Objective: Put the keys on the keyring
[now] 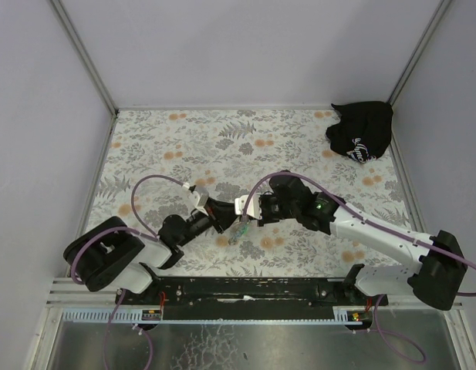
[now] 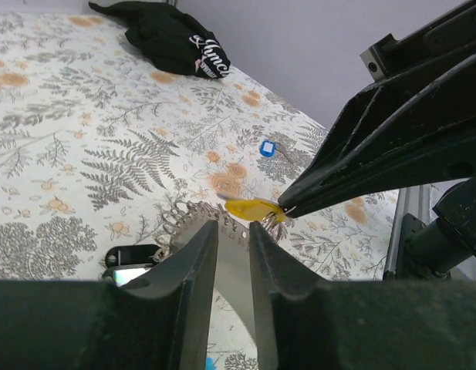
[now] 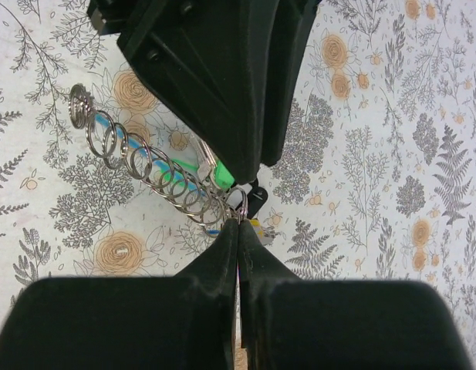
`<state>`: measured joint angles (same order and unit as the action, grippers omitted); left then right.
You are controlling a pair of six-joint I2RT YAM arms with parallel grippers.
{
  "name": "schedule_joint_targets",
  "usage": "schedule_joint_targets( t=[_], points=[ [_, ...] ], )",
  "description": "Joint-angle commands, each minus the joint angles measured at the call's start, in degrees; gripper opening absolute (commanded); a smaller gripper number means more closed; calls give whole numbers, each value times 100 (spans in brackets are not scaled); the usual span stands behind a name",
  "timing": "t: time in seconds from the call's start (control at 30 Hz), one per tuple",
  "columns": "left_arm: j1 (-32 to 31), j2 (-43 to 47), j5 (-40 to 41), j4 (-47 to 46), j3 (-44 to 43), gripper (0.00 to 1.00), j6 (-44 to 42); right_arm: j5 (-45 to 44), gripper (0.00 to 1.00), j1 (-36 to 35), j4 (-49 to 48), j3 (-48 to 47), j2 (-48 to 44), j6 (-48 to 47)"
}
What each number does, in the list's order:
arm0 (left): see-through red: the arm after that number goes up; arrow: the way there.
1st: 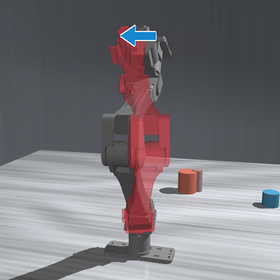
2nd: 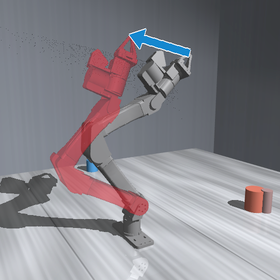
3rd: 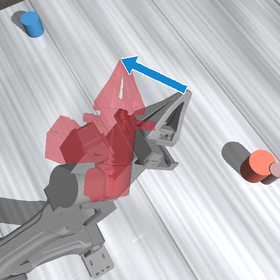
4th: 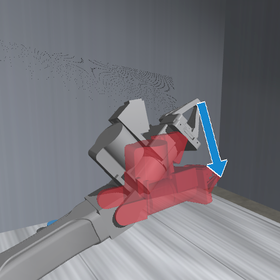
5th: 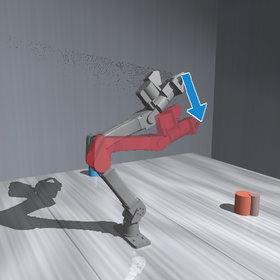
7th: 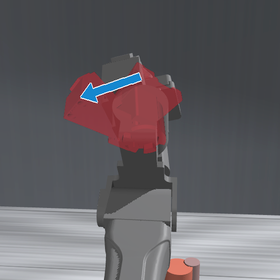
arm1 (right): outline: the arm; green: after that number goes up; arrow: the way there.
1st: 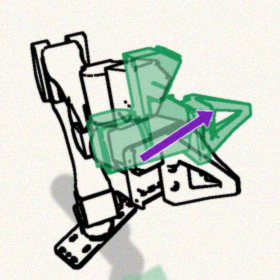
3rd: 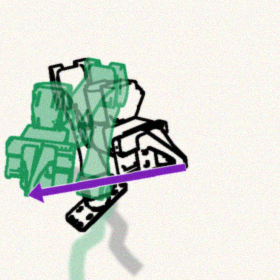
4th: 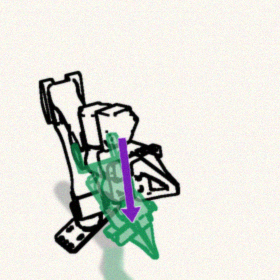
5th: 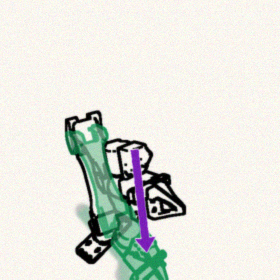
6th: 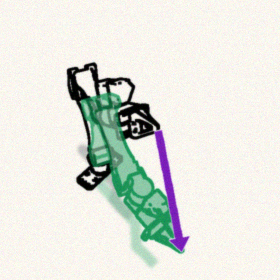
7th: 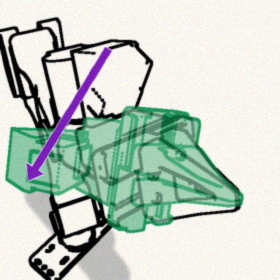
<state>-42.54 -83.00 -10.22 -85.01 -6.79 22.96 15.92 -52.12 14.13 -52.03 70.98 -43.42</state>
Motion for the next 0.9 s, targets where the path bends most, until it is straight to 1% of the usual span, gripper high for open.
schedule_joint_targets(
  t=[0.0, 0.13, 0.27, 0.47, 0.57, 0.67, 0.87],
  points=[
    [299, 208, -765, -414, -10, 26, -461, 101, 0, -59, 288, -575, -29, -264],
    [589, 327, -1563, -203, -132, 32, -646, 189, 0, -54, 499, -772, 40, -350],
    [603, 512, -2089, 497, -409, 35, -1105, 237, 0, -63, 672, -953, 157, -429],
    [602, 564, -2366, 893, -627, 35, -1402, 341, 0, -58, 792, -1040, 290, -457],
    [607, 520, -2516, 1207, -783, 32, -1533, 346, 0, -67, 793, -1038, 311, -457],
    [615, 499, -2530, 1224, -761, 30, -1601, 342, 0, -61, 792, -1042, 303, -456],
    [700, 555, -2797, 1447, -761, 29, -1771, 364, 0, -59, 800, -1026, 268, -457]
  ],
)
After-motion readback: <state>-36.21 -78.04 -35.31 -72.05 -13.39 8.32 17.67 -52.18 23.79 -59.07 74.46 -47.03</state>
